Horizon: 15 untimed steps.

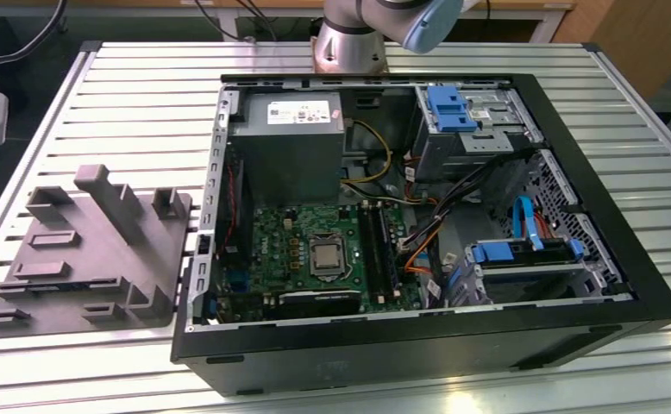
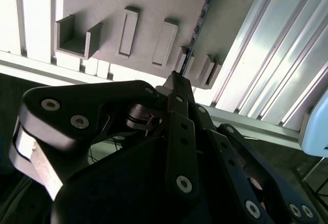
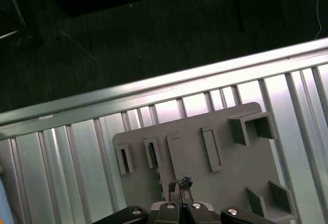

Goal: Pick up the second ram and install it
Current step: 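Pick up the second ram and move it above second insertion slot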

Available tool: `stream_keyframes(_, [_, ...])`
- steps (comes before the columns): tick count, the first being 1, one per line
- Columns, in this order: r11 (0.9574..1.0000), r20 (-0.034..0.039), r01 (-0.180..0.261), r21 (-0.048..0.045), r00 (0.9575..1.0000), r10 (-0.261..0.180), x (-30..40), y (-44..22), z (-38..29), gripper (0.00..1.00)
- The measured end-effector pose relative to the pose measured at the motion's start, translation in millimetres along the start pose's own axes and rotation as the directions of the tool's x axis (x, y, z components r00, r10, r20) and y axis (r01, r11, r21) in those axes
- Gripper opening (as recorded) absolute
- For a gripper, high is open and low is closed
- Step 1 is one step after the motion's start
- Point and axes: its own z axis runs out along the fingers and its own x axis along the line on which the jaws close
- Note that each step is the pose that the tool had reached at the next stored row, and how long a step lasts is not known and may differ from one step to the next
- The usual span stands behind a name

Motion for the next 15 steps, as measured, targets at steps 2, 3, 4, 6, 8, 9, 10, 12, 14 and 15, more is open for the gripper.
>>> stream_keyframes(2, [1.0,-0.0001,0.0,-0.0001,1.0,0.0,-0.2,-0.7,1.4,0.11])
stream_keyframes(3, [1.0,-0.0002,0.001,-0.0001,1.0,-0.001,-0.2,-1.1,2.1,0.11])
stream_keyframes(4, [1.0,-0.0002,0.001,-0.0001,1.0,-0.001,-0.3,-1.5,2.7,0.11])
stream_keyframes(6, [1.0,-0.0002,0.002,0.0,1.0,-0.002,-0.4,-2.4,4.0,0.11])
stream_keyframes(8, [1.0,-0.0003,0.006,0.0,1.0,-0.006,-0.6,-3.2,5.3,0.11])
stream_keyframes(9, [1.0,-0.0005,0.008,0.0,1.0,-0.008,-0.7,-3.6,5.9,0.11])
stream_keyframes(10, [0.9999,-0.0008,0.01,-0.0001,0.9999,-0.01,-0.8,-4.0,6.5,0.11])
stream_keyframes(12, [0.9999,-0.0011,0.015,-0.0001,0.9999,-0.015,-1.0,-4.9,7.7,0.11])
stream_keyframes(14, [0.9998,-0.0025,0.019,0.0002,0.9998,-0.019,-1.2,-5.7,8.9,0.11])
stream_keyframes(15, [0.9998,-0.0034,0.022,0.0002,0.9998,-0.022,-1.2,-6.1,9.5,0.11])
